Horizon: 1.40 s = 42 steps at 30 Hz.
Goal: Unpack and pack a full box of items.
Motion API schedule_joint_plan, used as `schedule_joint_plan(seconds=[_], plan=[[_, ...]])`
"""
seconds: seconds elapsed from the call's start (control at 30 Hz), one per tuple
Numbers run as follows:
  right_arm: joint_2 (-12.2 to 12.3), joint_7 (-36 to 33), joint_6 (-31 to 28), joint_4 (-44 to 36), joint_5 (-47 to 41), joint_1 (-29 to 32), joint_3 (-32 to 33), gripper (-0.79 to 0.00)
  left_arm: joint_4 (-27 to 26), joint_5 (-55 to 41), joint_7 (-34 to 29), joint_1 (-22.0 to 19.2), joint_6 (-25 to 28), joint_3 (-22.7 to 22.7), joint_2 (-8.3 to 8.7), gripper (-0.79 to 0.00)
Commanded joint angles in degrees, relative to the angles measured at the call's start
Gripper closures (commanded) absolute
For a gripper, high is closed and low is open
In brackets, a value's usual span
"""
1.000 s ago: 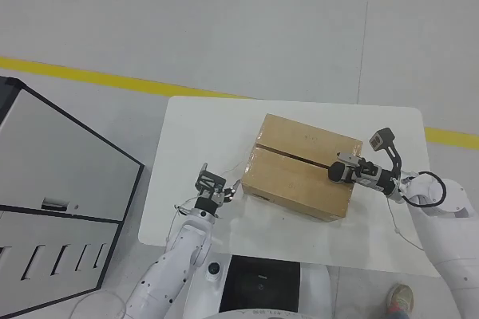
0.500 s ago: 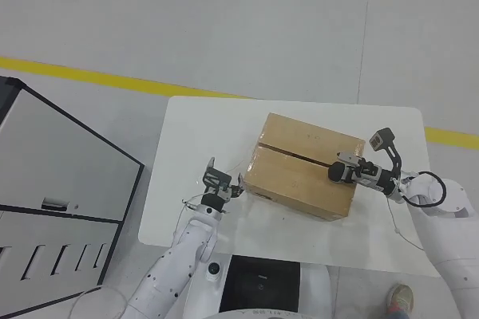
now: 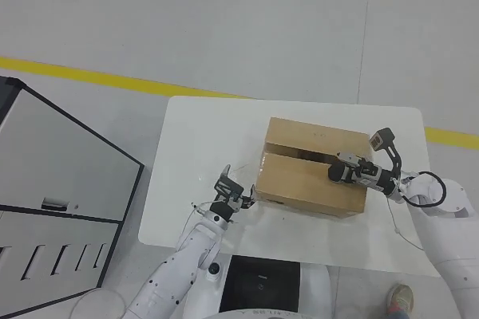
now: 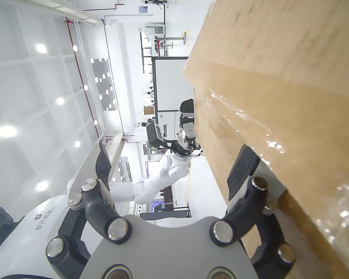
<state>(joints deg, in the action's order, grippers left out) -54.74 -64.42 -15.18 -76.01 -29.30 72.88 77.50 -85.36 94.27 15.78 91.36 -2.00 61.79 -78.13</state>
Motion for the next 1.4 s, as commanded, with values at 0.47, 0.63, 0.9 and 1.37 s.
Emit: schedule_joint_plan(seconds=[0.47, 0.63, 0.9, 1.37], plan=[[0.00, 0.00, 0.00, 0.00, 0.00, 0.00, 0.00, -0.785, -0.50, -0.23, -1.29, 0.29, 3.66, -4.04, -0.22, -0.785], [0.00, 0.00, 0.00, 0.00, 0.00, 0.00, 0.00, -0.785, -0.20, -0.13, -1.28, -0.31, 3.40, -5.50, -0.46, -0.785], [0.73, -4.22, -0.32, -5.04, -1.37, 2.56, 3.02, -0.785, -0.27, -0.97, -2.85, -0.33, 4.72, -4.74, -0.15, -0.785], [2.72, -9.47, -0.33, -8.18, -9.55, 7.45, 16.87, -0.785, -10.41, -16.54, -9.83, 4.12, 5.68, 3.33, 0.85, -0.785]])
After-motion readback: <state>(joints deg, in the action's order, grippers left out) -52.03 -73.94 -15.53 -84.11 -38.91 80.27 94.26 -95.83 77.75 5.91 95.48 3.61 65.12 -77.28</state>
